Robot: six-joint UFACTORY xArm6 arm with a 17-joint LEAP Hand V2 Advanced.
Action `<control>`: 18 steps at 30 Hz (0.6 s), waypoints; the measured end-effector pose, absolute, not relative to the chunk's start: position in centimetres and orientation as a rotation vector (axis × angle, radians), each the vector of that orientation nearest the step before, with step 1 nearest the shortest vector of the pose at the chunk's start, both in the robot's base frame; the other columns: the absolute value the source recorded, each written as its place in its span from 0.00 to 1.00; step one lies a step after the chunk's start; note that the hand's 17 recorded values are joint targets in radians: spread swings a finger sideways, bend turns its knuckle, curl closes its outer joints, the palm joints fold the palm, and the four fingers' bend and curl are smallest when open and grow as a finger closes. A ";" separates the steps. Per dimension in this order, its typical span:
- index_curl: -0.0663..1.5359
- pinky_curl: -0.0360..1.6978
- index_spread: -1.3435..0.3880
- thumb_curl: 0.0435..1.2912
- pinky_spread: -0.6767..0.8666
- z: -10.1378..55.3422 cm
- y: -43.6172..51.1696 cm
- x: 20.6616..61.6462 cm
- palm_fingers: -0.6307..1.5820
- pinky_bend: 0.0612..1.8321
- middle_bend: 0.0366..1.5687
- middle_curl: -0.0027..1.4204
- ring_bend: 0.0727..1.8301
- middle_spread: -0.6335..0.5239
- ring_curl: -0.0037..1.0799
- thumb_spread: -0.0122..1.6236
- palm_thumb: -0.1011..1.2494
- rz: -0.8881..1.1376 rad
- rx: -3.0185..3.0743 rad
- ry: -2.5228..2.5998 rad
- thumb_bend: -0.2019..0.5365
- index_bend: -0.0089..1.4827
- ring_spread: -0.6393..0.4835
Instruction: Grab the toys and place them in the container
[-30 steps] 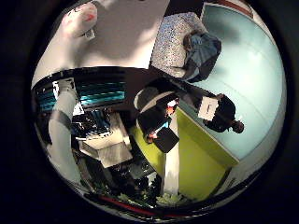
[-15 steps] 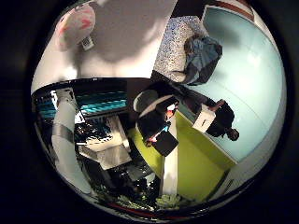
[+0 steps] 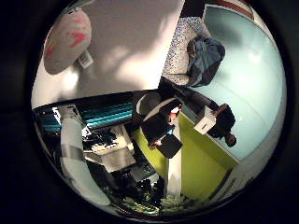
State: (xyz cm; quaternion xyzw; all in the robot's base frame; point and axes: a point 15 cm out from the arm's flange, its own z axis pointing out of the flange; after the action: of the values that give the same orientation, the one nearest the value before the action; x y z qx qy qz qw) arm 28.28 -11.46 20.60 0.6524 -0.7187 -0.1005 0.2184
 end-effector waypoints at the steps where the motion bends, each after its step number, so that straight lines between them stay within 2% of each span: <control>1: 0.23 0.20 0.61 0.22 0.75 20.4 -11.5 28.3 0.28 0.29 0.09 0.19 0.10 0.68 0.25 0.64 0.52 -0.282 1.803 -1.989 0.24 0.12 0.80; 9: 0.22 0.19 0.64 0.22 0.74 18.7 -11.5 29.0 0.31 0.26 0.13 0.21 0.11 0.65 0.25 0.64 0.54 -0.288 1.790 -1.993 0.25 0.11 0.78; 14: 0.24 0.17 0.66 0.24 0.75 18.0 -11.5 28.9 0.36 0.22 0.15 0.24 0.09 0.57 0.24 0.63 0.60 -0.309 1.780 -1.980 0.26 0.14 0.76; 18: 0.27 0.16 0.63 0.26 0.75 17.6 -11.6 29.5 0.43 0.16 0.18 0.27 0.09 0.47 0.24 0.62 0.65 -0.287 1.796 -1.987 0.25 0.17 0.70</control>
State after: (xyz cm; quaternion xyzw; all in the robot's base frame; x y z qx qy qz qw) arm 29.52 -11.60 17.63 0.6501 -0.7192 -0.1039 0.2221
